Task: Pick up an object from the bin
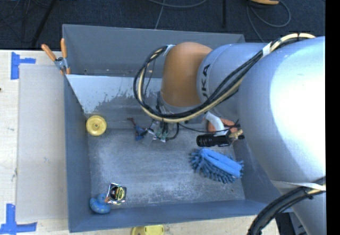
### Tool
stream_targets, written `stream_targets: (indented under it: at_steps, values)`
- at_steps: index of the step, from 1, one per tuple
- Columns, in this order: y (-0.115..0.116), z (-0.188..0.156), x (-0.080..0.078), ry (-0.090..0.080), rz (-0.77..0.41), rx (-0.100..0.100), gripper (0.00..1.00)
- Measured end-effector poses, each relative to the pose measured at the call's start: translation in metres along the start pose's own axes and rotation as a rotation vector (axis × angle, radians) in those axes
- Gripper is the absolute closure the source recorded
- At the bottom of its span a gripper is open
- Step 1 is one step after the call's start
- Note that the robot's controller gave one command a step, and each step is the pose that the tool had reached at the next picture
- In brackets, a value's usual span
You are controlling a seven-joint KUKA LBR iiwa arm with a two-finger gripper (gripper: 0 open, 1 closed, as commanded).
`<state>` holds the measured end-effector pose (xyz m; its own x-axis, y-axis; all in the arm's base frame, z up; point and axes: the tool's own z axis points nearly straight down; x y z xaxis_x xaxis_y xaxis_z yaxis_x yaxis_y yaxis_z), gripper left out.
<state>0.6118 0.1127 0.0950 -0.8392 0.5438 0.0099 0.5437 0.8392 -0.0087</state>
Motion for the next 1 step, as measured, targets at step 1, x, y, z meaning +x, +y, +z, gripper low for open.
stream_targets:
  at_steps: [1]
  values:
    - [0.0012,-0.0223,-0.0015,-0.007,-0.001,-0.007,1.00]
